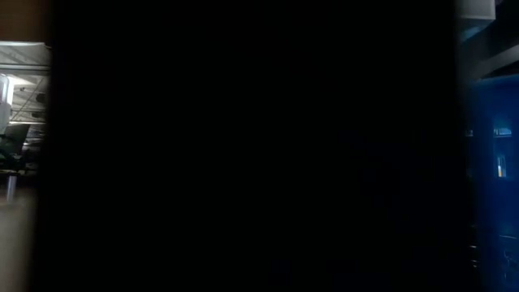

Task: Stack baskets on shelf by color
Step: Stack the bottom red bin on top of the other red bin on the shelf

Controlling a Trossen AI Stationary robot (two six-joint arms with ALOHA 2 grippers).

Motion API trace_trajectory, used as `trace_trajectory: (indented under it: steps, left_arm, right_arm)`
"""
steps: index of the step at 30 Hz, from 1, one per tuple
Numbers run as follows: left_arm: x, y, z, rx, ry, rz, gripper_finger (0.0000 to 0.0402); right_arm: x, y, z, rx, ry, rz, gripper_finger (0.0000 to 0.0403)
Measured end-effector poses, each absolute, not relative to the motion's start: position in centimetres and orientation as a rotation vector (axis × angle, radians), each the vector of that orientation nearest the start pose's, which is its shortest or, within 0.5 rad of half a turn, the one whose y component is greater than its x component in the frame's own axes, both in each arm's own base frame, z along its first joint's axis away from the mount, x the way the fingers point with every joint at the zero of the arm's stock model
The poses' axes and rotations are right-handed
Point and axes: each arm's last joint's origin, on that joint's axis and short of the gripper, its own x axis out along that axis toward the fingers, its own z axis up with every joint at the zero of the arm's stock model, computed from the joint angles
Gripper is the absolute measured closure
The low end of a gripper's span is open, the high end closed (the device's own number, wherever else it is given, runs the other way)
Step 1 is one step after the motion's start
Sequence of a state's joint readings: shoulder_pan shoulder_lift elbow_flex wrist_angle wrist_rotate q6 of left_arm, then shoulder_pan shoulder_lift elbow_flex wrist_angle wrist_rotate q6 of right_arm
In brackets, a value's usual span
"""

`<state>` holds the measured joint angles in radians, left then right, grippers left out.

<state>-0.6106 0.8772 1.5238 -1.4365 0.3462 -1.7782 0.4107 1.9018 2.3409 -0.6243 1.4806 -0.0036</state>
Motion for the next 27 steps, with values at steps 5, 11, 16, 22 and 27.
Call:
trace_trajectory:
  steps: [5, 11, 16, 22, 27]
  left_arm:
    - [6.7, -6.0, 44.2, -1.544, 1.299, -0.023, 0.0401]
    - [6.4, -7.0, 44.0, -1.598, 1.433, 0.037, 0.0401]
    - [6.3, -8.2, 43.8, -1.590, 1.476, 0.101, 0.0401]
    - [6.7, -10.1, 42.2, -1.551, 1.422, 0.149, 0.0401]
    - [6.5, -13.1, 39.6, -1.573, 1.545, 0.173, 0.0401]
  right_arm:
    - [35.2, 12.2, 49.9, -0.161, 0.116, -1.067, 0.0286]
    - [35.2, 12.2, 49.8, -0.163, 0.117, -1.067, 0.0286]
    - [35.2, 12.2, 49.8, -0.165, 0.118, -1.067, 0.0286]
    - [35.2, 12.2, 49.8, -0.166, 0.119, -1.067, 0.0286]
    - [35.2, 12.2, 49.8, -0.166, 0.119, -1.067, 0.0286]
